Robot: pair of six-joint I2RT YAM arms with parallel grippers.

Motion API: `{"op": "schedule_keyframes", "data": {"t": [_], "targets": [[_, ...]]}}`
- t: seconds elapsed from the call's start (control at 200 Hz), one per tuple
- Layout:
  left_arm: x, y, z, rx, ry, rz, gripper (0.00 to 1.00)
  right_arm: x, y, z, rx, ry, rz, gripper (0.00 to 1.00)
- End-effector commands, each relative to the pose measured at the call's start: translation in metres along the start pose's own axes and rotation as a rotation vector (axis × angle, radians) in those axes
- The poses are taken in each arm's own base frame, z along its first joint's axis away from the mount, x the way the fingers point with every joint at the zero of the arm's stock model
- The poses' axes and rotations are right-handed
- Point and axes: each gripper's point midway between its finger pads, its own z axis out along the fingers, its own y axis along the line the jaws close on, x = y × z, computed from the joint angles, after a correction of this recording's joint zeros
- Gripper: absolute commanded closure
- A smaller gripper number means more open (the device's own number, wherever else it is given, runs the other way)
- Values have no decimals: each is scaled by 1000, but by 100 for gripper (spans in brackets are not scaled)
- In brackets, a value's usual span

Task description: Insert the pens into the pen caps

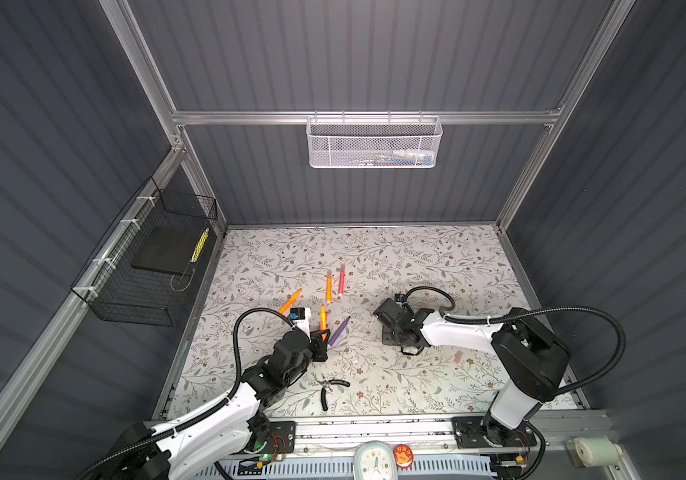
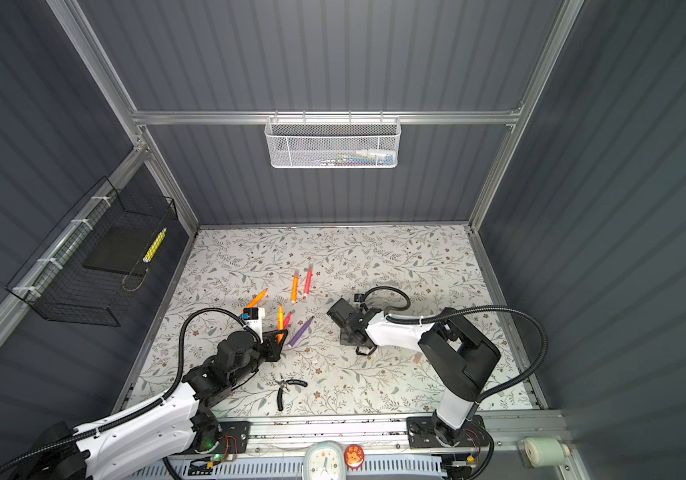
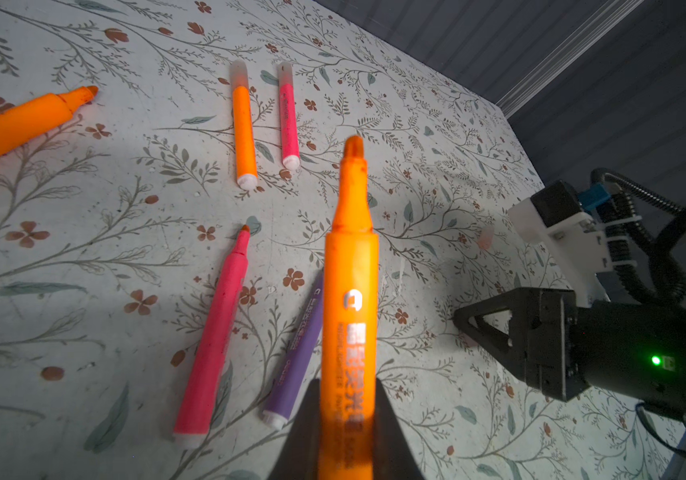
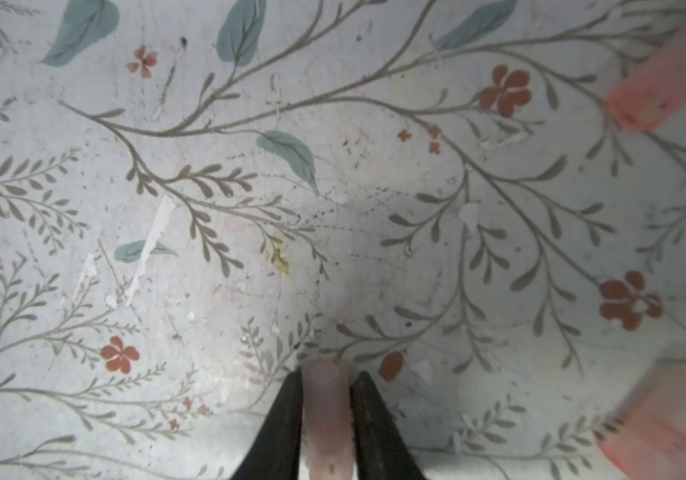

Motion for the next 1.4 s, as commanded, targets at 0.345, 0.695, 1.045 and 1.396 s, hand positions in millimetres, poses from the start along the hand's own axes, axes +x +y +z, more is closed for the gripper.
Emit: {"op": "schedule_keyframes", "data": {"t": [0.345,0.695,1.045,1.396], "targets": [[-2,-20,15,26,83,9,100,16,-8,11,51,50,-8,80],[-8,-35,34,57,98,-19,100,-2,-15,-17,3,-68,41,90],[15,-58,38,223,186,113,100,-40,-17,-95,-272,-356,154,99],[19,-102,12,433,156,195,100,-75,-19,-180,-576,-657,280,100]]}}
